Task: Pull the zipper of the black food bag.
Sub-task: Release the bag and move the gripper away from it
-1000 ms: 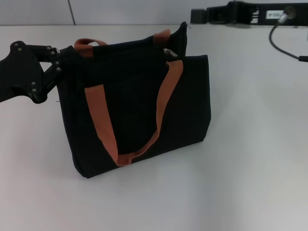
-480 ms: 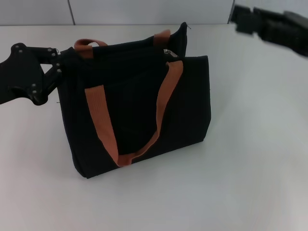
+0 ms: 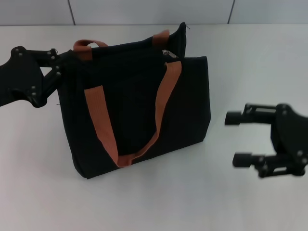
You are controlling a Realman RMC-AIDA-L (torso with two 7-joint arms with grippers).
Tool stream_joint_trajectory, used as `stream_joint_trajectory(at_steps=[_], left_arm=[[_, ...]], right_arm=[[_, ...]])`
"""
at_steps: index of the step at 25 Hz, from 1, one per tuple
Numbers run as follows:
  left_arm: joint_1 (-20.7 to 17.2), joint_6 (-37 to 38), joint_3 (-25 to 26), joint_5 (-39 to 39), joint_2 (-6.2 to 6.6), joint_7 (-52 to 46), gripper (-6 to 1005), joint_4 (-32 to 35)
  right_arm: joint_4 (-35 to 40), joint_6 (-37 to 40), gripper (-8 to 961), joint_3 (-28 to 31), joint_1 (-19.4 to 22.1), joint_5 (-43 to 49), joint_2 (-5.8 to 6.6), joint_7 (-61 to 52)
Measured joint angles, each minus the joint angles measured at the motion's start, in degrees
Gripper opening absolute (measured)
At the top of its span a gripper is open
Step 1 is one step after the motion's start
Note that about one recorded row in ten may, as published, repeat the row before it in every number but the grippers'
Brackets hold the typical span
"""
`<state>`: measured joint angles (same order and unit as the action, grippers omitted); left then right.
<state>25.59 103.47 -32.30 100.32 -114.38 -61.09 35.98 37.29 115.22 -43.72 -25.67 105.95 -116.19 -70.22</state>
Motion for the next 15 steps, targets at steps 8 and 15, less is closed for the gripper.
stream_joint_trajectory(at_steps=[8, 15], left_arm=[[-0.4, 0.1, 0.2, 0.0, 0.69, -2.1, 48, 0.1], [-1.0, 0.5, -0.5, 0.1, 1.84, -7.2, 49, 0.3]], right_arm=[[-0.9, -6.8, 769, -0.1, -0.1, 8.1, -2.74, 5.5], [-1.7, -6.6, 767, 0.0, -0.4, 8.1, -2.64, 5.6]])
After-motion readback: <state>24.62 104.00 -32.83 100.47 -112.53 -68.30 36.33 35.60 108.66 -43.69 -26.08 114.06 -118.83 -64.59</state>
